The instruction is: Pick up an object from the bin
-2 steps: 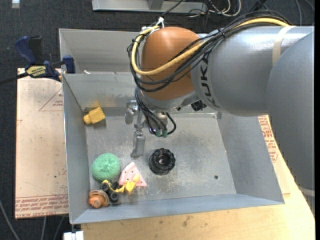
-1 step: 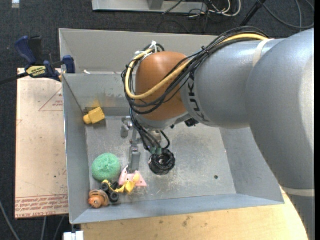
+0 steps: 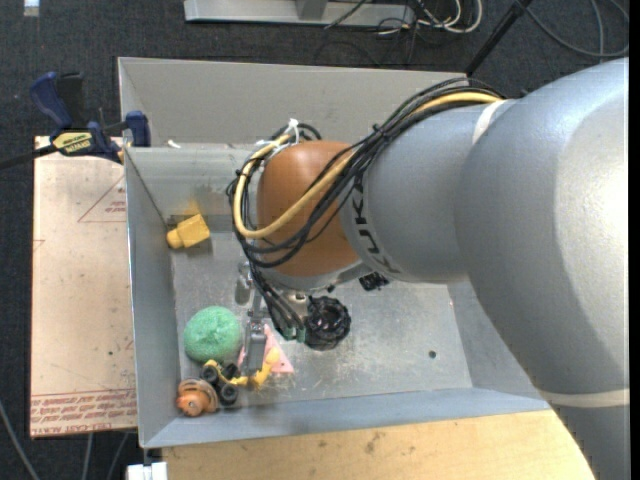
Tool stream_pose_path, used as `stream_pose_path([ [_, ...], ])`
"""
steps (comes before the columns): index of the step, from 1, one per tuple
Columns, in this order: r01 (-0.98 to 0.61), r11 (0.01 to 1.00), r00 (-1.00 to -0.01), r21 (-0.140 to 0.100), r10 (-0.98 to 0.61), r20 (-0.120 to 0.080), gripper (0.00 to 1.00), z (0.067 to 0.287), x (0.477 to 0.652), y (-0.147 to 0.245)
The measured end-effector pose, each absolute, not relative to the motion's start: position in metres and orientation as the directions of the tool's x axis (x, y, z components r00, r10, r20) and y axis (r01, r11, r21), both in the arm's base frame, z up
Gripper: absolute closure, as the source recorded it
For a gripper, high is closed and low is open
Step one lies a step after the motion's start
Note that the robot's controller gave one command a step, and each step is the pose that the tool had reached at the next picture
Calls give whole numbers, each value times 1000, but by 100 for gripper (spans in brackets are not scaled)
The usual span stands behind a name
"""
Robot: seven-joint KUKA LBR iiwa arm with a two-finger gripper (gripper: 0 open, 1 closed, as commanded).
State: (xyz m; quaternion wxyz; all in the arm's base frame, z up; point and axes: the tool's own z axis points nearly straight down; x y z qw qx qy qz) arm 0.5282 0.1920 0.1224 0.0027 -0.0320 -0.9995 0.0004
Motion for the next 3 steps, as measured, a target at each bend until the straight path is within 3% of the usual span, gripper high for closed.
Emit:
stream_pose_path([
  [1,-13,1000,-1000,1,-13,-1,0,101,526,199],
  [2,-322,947,-947,2,-322,-9,100,77,501,202],
  [3,-322,947,-947,2,-322,-9,100,77,501,202],
])
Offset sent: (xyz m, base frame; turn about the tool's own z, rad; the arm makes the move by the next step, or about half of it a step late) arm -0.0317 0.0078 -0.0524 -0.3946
